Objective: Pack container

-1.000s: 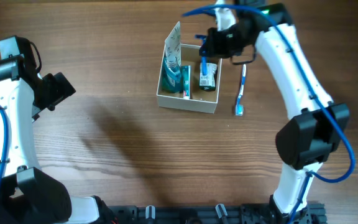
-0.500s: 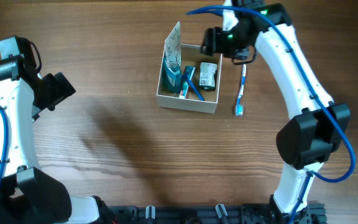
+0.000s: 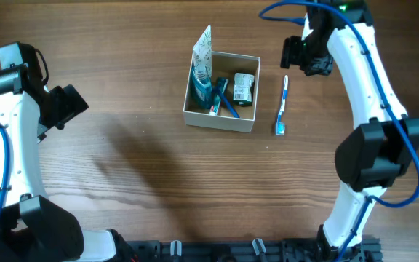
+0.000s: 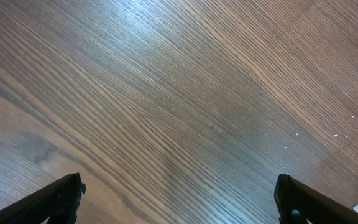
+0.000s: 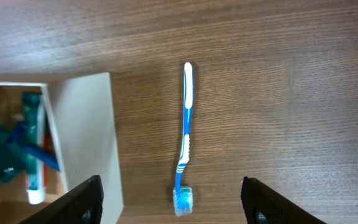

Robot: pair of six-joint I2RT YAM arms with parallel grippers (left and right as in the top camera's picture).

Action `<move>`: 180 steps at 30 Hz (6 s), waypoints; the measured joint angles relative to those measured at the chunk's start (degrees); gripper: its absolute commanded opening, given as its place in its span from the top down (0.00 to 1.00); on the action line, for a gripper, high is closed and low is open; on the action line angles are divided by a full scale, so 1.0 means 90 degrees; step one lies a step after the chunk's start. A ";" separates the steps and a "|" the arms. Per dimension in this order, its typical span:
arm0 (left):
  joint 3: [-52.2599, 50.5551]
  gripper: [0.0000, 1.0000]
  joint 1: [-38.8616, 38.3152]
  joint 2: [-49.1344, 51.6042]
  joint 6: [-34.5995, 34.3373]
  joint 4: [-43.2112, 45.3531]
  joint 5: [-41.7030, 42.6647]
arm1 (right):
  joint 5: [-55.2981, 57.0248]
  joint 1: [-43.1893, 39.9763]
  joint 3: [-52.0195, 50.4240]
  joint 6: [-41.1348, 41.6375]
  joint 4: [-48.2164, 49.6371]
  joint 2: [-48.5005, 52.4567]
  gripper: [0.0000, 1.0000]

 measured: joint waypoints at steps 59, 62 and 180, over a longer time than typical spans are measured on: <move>0.0000 0.00 0.0000 0.0000 0.0000 0.0000 0.0002 | 0.0204 0.0010 -0.0658 -0.0189 0.0959 0.1719 0.92; 0.0000 0.00 0.0000 0.0000 0.0000 0.0000 0.0002 | 0.0204 0.0010 -0.0661 -0.0141 0.0964 0.1719 0.96; 0.0000 0.00 0.0000 0.0000 0.0000 0.0000 0.0000 | 0.1702 0.0102 0.0073 0.1520 -0.1773 -0.5270 0.00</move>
